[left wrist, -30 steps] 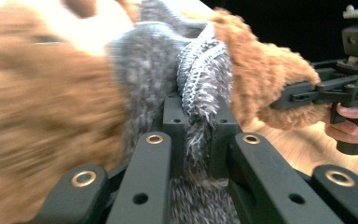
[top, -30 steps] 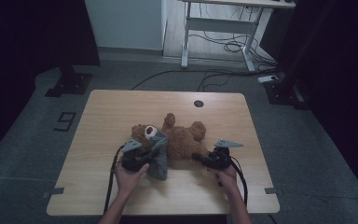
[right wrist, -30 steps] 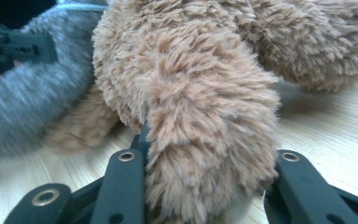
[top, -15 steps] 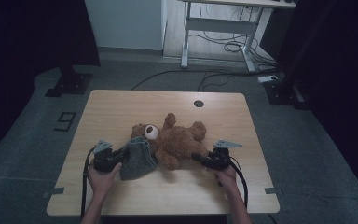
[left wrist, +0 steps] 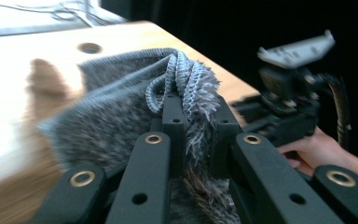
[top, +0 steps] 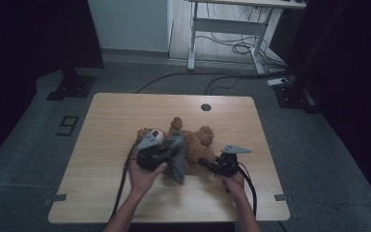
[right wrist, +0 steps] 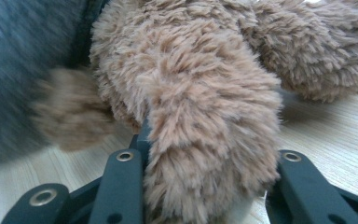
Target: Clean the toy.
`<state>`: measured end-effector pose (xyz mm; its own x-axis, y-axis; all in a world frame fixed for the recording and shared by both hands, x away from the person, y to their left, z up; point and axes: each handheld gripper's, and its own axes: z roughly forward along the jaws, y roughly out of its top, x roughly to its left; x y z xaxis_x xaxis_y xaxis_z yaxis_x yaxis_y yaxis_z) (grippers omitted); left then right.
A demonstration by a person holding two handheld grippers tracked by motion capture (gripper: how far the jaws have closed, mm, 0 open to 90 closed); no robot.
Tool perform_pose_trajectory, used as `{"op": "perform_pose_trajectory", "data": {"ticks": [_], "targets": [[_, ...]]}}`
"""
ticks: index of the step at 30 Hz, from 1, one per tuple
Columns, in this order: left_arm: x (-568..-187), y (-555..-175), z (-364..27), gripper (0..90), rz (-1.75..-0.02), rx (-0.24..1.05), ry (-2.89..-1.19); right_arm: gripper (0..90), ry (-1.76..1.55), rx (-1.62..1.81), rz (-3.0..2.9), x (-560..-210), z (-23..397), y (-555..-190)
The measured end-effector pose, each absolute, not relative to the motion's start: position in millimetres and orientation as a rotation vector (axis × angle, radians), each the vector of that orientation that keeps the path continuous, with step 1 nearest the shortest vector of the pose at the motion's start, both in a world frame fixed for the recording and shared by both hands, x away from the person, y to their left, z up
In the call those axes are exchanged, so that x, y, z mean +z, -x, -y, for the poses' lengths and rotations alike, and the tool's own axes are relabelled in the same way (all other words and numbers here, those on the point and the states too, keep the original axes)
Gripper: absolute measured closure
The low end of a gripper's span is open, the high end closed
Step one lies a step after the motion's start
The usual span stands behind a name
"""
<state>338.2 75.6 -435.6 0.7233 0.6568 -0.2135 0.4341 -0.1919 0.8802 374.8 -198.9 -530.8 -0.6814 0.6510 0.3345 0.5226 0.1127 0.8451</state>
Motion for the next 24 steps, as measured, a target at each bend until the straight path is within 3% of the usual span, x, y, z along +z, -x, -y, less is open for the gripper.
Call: {"op": "perform_pose_trajectory", "data": {"ticks": [3,6,10,24], "targets": [[-447.5,-346.1,-47.9,80.3,-0.853,0.234,-1.891,61.2,-1.191,1.620,-2.255,-530.9,199.1,-374.0],[-465.4,-355.6,-46.4,80.3,-0.913,0.218,-1.910,61.1,-1.179,1.605,-2.257,-530.5,199.4,-372.8],[-480.8,-357.7,-66.3,80.5,-0.963,0.179,-1.873,61.1,-1.167,1.603,-2.259,-532.1,199.5,-373.1],[-475.6,-342.2,-152.5,80.4,-1.085,0.293,-1.830,61.1,-1.151,1.597,-2.281,-533.9,201.7,-373.3]]}}
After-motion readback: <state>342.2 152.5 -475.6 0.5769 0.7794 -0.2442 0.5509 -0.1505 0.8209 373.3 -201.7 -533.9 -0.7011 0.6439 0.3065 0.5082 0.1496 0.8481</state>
